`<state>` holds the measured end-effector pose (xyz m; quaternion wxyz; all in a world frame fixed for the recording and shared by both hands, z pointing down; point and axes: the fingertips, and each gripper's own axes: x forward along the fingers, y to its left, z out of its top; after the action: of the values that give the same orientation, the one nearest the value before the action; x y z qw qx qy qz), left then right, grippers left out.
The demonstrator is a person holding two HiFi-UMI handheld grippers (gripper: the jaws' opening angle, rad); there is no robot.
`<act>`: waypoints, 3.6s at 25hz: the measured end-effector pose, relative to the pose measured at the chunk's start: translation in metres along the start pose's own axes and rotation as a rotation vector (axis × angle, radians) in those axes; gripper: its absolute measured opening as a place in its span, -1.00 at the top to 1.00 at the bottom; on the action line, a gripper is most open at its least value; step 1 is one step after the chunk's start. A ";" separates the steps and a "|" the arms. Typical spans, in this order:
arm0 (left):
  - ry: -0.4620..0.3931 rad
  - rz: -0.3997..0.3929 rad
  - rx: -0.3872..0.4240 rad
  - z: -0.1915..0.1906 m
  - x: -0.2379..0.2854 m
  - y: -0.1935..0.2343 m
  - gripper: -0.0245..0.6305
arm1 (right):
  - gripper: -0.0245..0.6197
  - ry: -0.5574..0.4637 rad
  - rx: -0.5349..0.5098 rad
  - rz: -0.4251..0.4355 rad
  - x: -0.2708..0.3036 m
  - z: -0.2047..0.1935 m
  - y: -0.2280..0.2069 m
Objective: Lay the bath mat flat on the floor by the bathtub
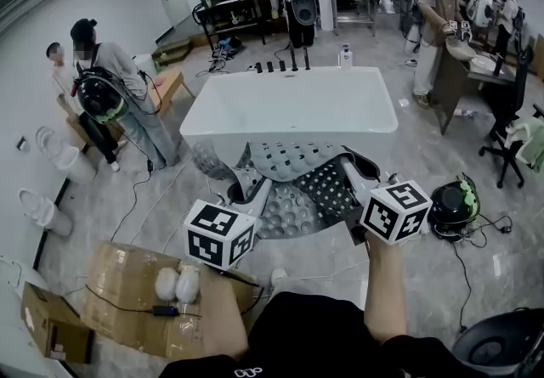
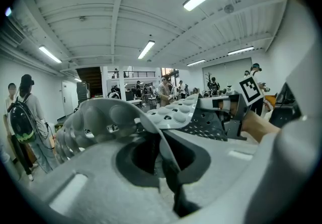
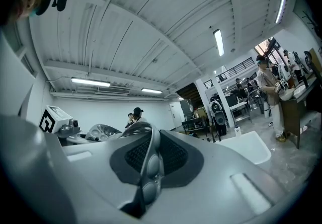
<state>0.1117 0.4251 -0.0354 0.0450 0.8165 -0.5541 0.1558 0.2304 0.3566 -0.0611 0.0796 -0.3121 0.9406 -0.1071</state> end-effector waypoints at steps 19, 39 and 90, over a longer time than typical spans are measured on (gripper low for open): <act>-0.011 -0.050 -0.039 -0.013 0.079 0.083 0.88 | 0.87 0.042 -0.031 -0.072 0.085 -0.017 -0.037; 0.148 -0.114 -0.071 -0.039 0.194 0.290 0.87 | 0.87 0.104 0.114 -0.166 0.306 -0.075 -0.093; 0.363 -0.207 -0.265 -0.130 0.389 0.333 0.88 | 0.87 0.366 0.395 -0.261 0.400 -0.187 -0.264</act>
<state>-0.0893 -0.0167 0.1733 0.2663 0.8144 -0.4662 0.2203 0.0227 -0.0631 0.1527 -0.0465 -0.3842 0.8523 -0.3519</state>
